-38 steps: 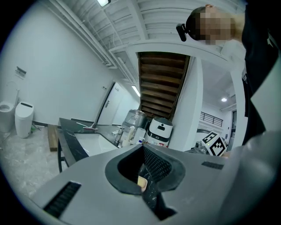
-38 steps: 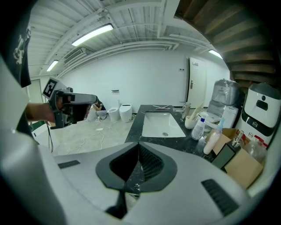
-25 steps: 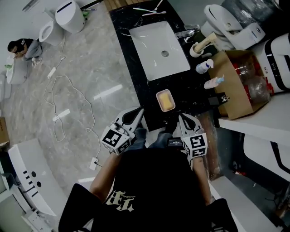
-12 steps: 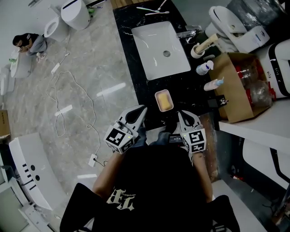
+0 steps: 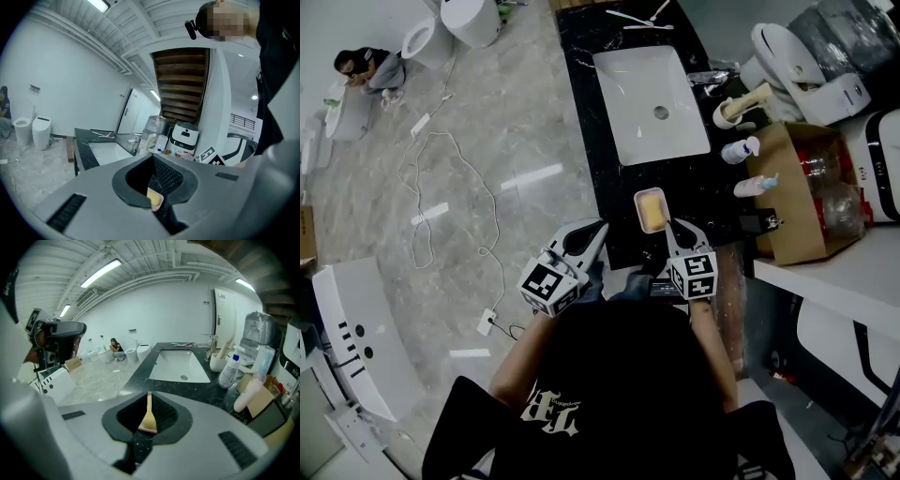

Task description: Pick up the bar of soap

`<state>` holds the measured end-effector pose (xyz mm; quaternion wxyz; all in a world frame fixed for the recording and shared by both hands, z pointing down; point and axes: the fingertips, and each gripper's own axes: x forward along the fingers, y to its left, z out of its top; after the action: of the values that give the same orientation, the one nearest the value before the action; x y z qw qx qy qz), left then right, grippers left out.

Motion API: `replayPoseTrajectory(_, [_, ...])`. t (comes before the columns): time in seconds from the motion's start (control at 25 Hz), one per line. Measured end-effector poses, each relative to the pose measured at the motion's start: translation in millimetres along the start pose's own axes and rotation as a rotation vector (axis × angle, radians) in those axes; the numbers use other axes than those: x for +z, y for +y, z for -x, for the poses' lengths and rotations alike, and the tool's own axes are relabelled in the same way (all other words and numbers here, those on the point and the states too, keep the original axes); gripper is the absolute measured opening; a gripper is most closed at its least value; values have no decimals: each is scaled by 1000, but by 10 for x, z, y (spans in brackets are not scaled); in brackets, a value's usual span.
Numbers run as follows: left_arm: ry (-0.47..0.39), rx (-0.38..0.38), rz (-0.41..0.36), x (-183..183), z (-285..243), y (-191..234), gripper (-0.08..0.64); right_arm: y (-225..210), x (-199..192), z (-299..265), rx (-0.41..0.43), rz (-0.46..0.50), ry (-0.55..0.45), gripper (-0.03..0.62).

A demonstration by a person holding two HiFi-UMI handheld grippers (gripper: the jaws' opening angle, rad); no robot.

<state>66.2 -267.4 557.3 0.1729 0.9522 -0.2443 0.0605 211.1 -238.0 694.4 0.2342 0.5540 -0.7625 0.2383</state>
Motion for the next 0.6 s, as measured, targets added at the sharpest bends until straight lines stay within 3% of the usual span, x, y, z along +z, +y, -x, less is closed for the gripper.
replayPoseTrajectory(0.24, [8,11,28,-73,167,148,8,43,-139,-395,-6,-39,94,14])
replayPoseTrajectory(0.44, [14,7,36,-93,280,273,8,69,-347,-699,-13,-70,209,126])
replayPoseTrajectory(0.6, [20,7,37,-104,361,396,8,13,-486,-865,-64,-80,289,155])
